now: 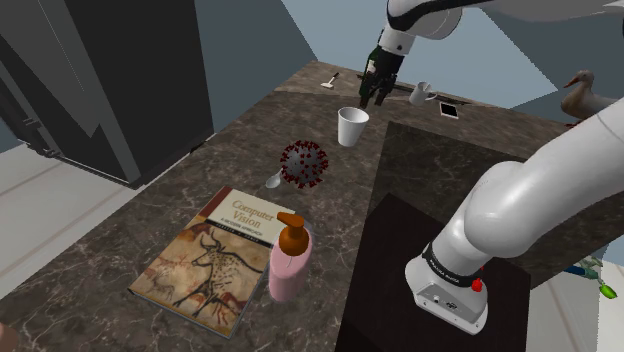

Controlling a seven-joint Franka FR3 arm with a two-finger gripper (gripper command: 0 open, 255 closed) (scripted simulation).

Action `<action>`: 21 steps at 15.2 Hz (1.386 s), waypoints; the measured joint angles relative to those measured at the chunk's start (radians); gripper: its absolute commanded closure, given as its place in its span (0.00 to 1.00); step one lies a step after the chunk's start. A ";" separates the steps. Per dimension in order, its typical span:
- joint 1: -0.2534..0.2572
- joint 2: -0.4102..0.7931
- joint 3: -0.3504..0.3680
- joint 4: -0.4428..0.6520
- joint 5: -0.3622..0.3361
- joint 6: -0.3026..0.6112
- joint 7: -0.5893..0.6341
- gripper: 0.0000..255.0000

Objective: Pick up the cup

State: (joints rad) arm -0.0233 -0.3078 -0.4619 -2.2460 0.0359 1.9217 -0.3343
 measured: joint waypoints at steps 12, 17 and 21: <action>-0.056 0.485 -0.132 0.300 0.277 0.074 -0.337 0.00; -0.072 0.540 -0.125 0.299 0.318 0.115 -0.377 0.00; -0.075 0.560 -0.120 0.278 0.337 0.150 -0.394 1.00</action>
State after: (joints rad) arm -0.0981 0.2526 -0.5814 -1.9683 0.3728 2.0721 -0.7284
